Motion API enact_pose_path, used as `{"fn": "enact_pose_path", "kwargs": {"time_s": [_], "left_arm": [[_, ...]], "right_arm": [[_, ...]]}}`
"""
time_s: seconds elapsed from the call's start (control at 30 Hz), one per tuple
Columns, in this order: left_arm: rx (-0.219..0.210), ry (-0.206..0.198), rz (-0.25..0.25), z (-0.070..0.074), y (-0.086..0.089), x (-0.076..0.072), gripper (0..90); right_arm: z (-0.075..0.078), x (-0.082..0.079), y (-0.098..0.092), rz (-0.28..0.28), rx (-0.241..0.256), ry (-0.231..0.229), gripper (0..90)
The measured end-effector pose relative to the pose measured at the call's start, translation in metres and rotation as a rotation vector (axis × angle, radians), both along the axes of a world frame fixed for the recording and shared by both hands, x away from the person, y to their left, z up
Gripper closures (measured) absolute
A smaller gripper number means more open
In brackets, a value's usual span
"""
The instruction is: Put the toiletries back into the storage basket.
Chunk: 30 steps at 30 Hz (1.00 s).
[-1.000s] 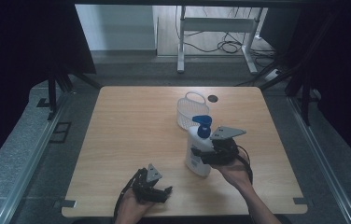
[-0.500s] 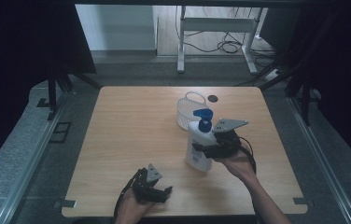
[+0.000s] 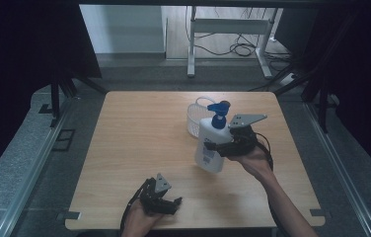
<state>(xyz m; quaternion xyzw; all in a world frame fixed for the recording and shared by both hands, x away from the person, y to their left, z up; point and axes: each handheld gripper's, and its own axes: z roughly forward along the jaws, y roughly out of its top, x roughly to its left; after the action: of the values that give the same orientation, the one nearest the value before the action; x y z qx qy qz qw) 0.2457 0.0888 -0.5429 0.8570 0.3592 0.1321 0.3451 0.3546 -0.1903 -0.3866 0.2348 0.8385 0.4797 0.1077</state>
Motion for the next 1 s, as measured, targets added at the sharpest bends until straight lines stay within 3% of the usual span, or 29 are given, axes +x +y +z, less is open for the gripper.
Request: {"fn": "enact_pose_path", "kwargs": {"time_s": [1.0], "left_arm": [[-0.009,0.0,0.006,0.0,-0.001,0.0,12.2]], "right_arm": [[0.04,0.045,0.003,0.061,0.025,-0.022,37.5]]}}
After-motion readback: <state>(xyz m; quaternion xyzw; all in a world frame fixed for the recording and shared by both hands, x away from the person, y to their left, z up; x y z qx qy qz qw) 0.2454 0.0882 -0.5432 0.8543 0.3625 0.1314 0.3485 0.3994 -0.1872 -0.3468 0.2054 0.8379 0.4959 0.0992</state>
